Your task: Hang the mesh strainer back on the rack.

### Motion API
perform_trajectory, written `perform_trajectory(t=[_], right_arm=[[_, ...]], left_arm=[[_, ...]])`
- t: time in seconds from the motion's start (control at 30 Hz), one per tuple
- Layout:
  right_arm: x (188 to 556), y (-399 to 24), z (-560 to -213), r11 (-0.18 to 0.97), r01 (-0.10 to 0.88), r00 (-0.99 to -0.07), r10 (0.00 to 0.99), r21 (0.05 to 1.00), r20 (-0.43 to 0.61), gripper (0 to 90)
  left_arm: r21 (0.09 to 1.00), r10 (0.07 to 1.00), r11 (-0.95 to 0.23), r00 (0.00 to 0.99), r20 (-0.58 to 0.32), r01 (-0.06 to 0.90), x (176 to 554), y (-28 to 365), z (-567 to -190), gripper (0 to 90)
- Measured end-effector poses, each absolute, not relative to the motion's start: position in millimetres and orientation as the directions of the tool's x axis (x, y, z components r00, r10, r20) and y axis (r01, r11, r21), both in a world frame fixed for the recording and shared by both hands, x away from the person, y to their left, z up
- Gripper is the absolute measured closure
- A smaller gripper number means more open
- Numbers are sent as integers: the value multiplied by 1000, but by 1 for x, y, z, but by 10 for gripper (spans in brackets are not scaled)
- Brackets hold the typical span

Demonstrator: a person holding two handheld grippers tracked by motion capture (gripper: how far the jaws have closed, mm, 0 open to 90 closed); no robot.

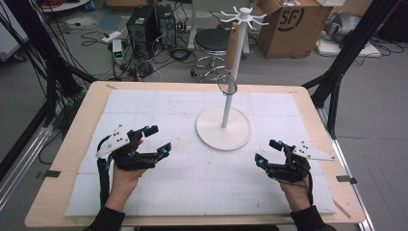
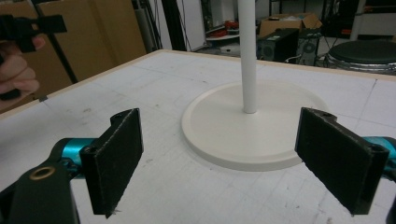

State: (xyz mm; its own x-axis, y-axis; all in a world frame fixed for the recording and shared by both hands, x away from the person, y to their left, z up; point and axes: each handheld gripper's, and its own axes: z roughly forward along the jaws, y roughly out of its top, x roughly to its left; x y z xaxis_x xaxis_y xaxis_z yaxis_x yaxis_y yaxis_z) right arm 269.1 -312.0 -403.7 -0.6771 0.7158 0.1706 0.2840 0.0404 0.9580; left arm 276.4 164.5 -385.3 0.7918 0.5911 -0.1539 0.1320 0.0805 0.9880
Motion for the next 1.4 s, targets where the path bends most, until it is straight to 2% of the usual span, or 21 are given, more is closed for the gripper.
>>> perform_trajectory(t=[0.2,0.4,0.6,0.77,0.93,1.4], right_arm=[[268,-309,-404,58,281,-687,709,958,158,141],[269,-305,-407,78,289,-689,709,954,151,141],[271,-308,-408,76,291,-682,716,954,151,141],[270,-306,-411,117,286,-679,725,951,115,138],[270,-309,-416,102,297,-677,723,949,134,138],[270,-311,-417,79,305,-669,727,949,155,138]], left_arm=[[987,639,41,756,-143,152,267,168,-402,196],[975,653,25,735,-185,223,261,174,-420,202],[976,658,52,729,-192,210,251,179,-423,202],[978,654,74,731,-195,195,245,182,-425,202],[979,645,87,738,-198,187,245,181,-426,202],[980,652,60,736,-184,192,246,180,-427,202]])
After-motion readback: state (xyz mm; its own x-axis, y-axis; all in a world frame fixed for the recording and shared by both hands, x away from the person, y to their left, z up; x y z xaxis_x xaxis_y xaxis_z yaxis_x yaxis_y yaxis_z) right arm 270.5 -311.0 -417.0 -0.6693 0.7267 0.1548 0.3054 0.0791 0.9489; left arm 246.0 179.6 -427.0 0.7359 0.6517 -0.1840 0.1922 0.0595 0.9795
